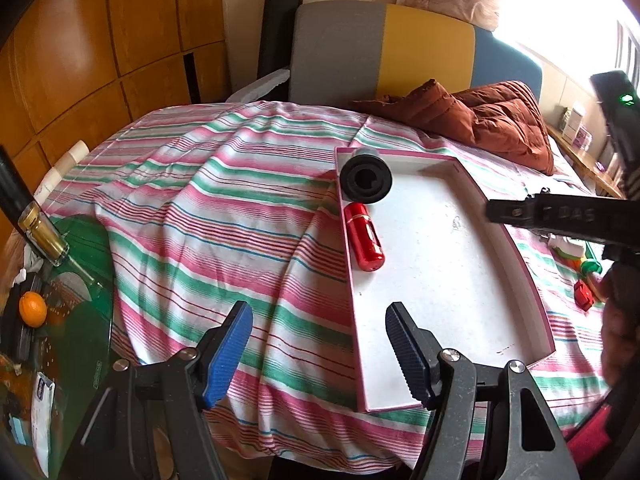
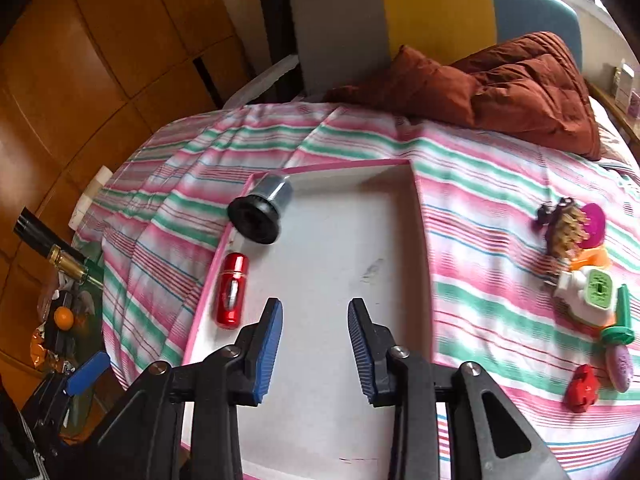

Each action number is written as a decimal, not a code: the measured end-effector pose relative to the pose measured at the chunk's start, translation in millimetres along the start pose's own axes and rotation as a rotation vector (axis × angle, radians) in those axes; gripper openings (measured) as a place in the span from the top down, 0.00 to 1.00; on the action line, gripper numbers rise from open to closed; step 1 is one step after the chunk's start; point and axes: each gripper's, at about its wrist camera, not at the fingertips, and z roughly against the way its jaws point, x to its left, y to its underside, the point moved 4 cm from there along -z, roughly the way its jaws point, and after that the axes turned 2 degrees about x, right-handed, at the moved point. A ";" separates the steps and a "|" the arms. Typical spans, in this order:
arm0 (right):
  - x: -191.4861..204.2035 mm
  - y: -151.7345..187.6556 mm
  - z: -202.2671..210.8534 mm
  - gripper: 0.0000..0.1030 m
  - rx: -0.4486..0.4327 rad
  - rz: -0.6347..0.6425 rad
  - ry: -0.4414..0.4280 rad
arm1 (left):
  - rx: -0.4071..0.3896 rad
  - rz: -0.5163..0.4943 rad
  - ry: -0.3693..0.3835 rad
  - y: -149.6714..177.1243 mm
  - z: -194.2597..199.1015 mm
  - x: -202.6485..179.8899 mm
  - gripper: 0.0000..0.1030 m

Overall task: Organize rigid objects
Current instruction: 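Move both grippers back over the toy pile, then grasp the white-green square toy with the left gripper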

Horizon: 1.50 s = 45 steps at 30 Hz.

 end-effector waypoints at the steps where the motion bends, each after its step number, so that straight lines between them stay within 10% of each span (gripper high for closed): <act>1: -8.0 0.0 4.5 0.67 -0.008 -0.006 0.010 | 0.000 -0.004 0.002 -0.5 -0.1 -1.6 0.32; 25: -334.6 75.5 115.3 0.67 -0.181 -0.770 0.371 | -0.002 -0.267 0.166 -26.7 -0.8 -127.6 0.24; 45: -340.9 83.3 117.7 0.63 -0.202 -0.902 0.183 | 0.003 -0.798 0.382 -57.8 -57.8 -330.1 0.18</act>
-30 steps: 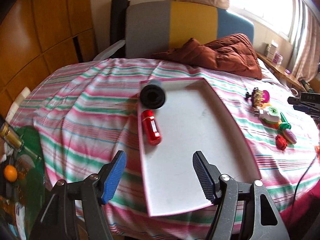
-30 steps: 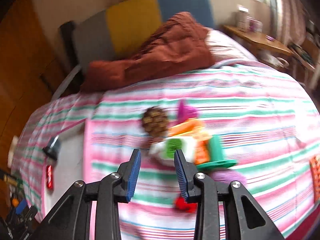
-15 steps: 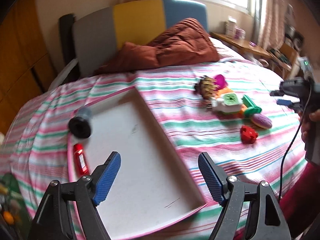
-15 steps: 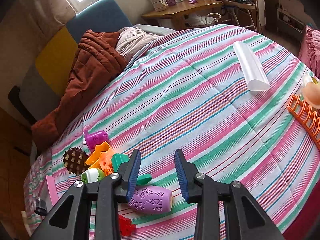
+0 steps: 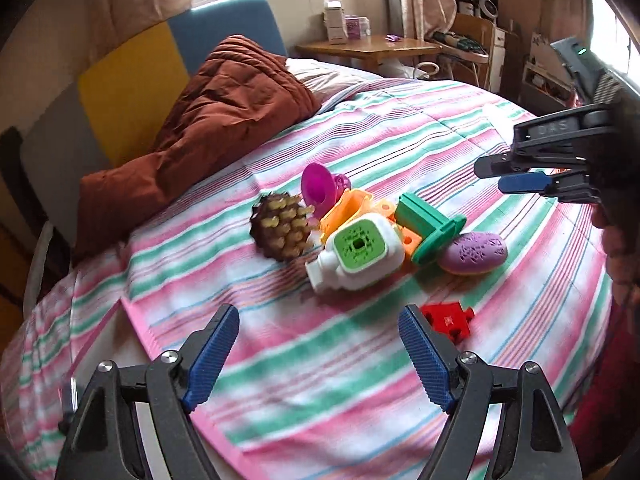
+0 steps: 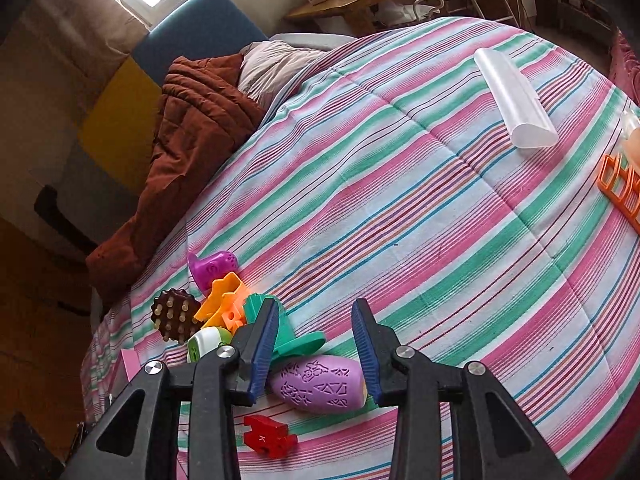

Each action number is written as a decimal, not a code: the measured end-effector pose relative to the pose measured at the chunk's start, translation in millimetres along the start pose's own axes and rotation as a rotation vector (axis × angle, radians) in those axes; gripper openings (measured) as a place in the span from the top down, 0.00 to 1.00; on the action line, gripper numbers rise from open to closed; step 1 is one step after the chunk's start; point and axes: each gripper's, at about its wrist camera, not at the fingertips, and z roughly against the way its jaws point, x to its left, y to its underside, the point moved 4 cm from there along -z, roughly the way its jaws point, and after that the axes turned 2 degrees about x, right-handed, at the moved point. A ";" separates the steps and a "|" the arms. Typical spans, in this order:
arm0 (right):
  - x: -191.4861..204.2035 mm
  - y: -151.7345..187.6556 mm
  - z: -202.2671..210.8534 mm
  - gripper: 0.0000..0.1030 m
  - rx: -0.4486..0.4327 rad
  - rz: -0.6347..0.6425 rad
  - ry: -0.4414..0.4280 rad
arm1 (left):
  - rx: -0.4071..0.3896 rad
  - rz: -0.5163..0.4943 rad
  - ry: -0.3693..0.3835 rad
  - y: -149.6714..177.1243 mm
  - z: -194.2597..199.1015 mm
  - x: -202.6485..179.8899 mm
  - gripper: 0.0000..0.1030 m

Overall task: Organize rigid objects
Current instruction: 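Grasp the white-green square toy with the left gripper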

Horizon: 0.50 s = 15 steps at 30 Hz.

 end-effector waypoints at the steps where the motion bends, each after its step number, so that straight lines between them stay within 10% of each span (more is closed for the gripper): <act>1: -0.5 -0.3 -0.7 0.63 0.005 -0.006 -0.005 | 0.003 -0.023 -0.003 -5.7 -6.7 -1.5 0.17; 15: -0.9 0.7 -13.4 0.63 0.080 -0.028 -0.040 | 0.052 -0.314 0.054 -43.0 -79.4 -29.7 0.09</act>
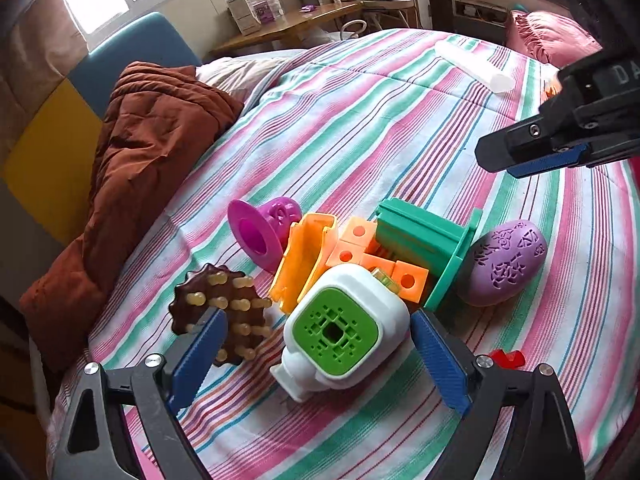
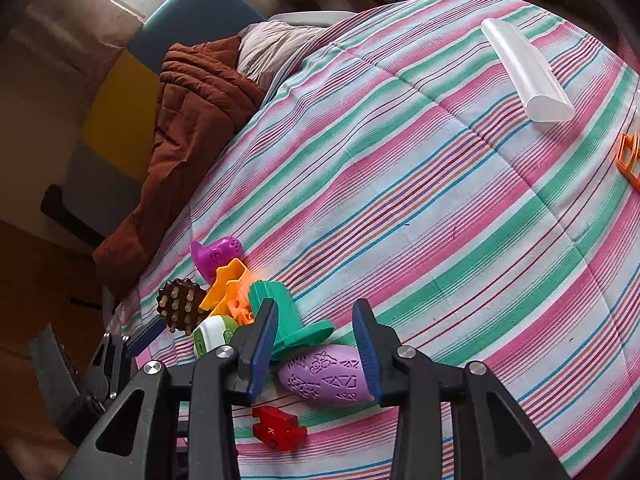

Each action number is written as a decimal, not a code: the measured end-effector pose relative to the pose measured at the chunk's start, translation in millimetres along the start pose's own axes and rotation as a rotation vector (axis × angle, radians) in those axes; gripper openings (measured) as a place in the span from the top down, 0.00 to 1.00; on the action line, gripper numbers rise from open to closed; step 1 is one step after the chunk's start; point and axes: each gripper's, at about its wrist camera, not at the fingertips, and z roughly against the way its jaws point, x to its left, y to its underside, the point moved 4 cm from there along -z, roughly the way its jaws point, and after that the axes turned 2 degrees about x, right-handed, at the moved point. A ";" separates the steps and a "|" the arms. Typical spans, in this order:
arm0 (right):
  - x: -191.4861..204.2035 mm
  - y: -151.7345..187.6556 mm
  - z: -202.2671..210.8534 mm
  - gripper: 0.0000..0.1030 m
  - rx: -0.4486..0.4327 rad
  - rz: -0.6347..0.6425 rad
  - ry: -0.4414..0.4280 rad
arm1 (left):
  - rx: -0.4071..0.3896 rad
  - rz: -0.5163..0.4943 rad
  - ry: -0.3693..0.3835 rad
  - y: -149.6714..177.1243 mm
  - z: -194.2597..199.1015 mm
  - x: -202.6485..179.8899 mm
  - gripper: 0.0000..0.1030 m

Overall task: Organize rigid objects
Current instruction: 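Grasp the white-green square toy with the left gripper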

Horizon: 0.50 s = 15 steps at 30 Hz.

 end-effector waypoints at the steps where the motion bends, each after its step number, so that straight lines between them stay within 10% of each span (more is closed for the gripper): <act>1: 0.2 0.1 -0.9 0.63 0.002 0.002 0.003 | -0.009 -0.007 -0.005 -0.5 -2.0 -0.7 0.09; 4: -1.3 -0.4 -2.9 0.63 0.009 -0.003 0.008 | 0.017 0.029 0.052 3.9 -8.7 -4.8 0.38; 15: -6.6 -1.0 -3.8 0.63 0.005 -0.014 0.035 | 0.060 0.330 0.074 63.6 32.7 -17.9 0.38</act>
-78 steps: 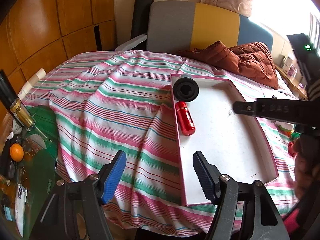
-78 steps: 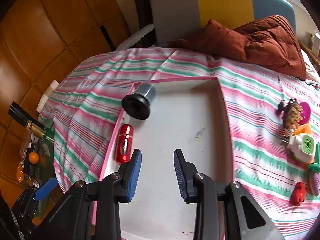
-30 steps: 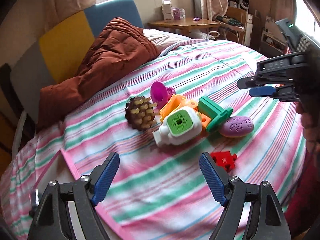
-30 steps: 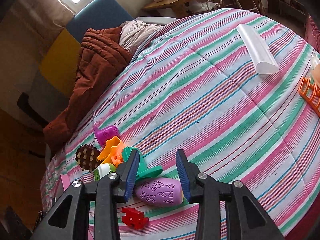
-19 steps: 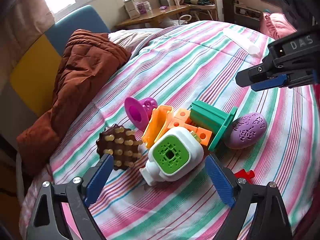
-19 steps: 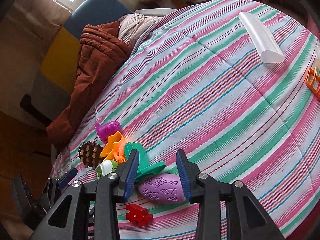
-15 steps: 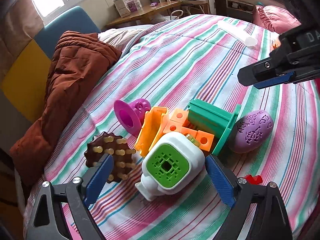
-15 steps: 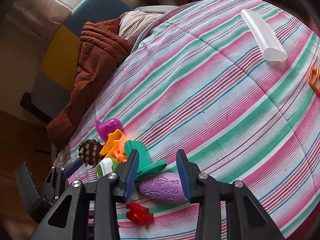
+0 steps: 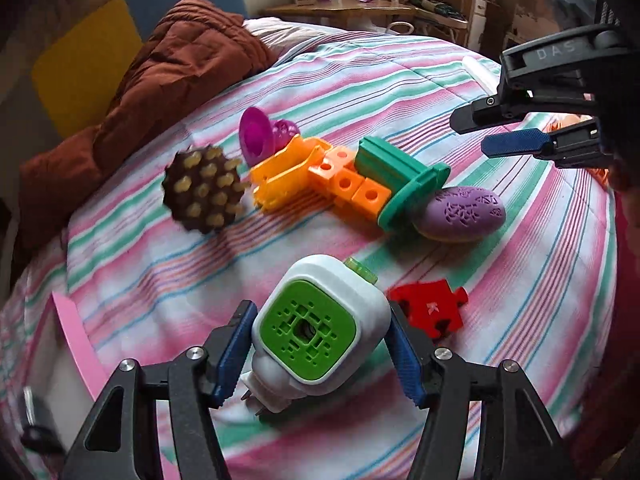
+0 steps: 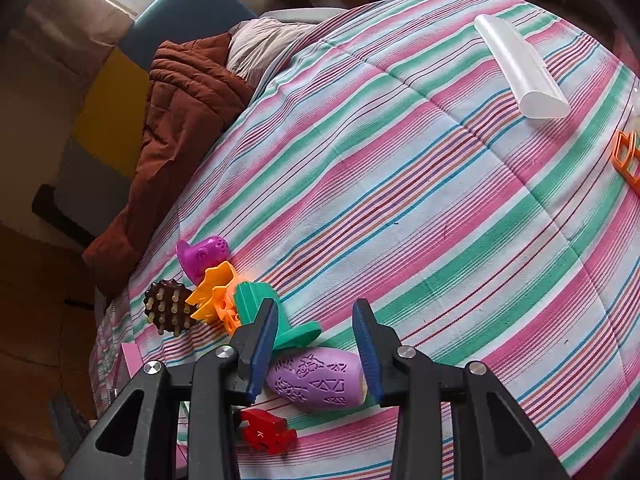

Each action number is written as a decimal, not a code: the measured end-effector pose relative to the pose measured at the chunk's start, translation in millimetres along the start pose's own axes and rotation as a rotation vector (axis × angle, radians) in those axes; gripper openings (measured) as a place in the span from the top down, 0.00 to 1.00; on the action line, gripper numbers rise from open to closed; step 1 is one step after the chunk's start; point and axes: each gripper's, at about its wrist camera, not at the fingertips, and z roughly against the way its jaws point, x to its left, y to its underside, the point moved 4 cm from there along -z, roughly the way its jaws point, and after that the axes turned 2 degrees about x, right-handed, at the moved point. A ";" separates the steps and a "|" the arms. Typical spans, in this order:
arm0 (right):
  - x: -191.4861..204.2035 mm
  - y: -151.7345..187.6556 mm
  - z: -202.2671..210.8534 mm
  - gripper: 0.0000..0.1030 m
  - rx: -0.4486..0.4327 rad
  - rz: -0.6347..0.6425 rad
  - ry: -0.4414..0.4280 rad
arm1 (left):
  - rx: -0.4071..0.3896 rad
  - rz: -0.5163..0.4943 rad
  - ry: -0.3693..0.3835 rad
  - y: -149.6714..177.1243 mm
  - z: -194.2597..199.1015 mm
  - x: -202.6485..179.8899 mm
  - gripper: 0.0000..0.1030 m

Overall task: Organize rigid objects
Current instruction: 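Grasp the white-green square toy with the left gripper, then carry the white-green toy into the tray and release it while the right grasps the brown spiky ball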

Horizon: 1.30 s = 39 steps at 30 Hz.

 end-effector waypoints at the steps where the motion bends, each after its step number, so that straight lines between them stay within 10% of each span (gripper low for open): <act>1: -0.4 -0.1 -0.2 0.63 0.000 -0.002 0.003 | 0.006 0.047 0.019 8.6 4.8 1.0 0.38; 16: 15.0 9.7 -9.9 0.63 0.045 0.089 -0.010 | -0.057 0.234 0.067 83.4 52.3 -11.1 0.38; 29: 146.1 53.7 -28.0 0.57 0.072 0.602 -0.055 | -0.190 0.259 0.111 107.9 113.9 2.0 0.38; 39: 224.2 40.6 -102.5 0.42 0.113 0.868 0.176 | -0.248 0.326 0.143 119.0 136.4 23.0 0.39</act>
